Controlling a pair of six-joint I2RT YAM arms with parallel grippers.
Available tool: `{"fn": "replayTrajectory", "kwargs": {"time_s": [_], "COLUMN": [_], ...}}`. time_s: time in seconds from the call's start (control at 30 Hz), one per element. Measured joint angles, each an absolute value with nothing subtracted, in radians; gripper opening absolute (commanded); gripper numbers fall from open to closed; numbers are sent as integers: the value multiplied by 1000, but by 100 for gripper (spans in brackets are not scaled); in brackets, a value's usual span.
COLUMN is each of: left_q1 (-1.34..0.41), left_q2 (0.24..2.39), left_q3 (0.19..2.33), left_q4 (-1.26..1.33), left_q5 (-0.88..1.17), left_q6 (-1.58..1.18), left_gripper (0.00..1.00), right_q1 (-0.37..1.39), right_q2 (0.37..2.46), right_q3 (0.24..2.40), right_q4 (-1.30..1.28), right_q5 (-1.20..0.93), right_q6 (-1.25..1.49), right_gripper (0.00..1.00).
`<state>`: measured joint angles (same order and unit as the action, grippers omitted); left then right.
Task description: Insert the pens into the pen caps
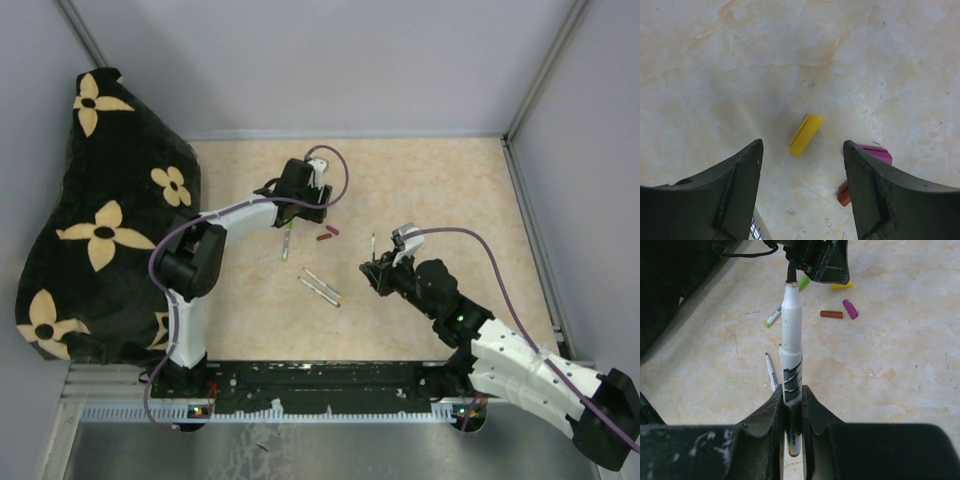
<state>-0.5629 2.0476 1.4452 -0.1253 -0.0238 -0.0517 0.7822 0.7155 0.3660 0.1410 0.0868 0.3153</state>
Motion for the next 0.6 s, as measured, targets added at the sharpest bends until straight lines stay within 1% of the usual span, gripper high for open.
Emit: {"fn": "replayTrajectory", "kwargs": {"time_s": [0.33, 0.6], "left_q1": [-563, -563], "left_q2": [2088, 2110], "left_q3": [1462, 1472], "left_q4": [-139, -155], "left_q5": [-19, -19], "left_q6": [-52, -52], "left_gripper": [67, 61], "right_q1": [782, 782], "right_q2": [716, 719], "right_q3": [366, 366], "right_q4": [141, 142], "right_q5": [87, 87], "right_q6": [315, 315], "right_gripper": [0, 0]}}
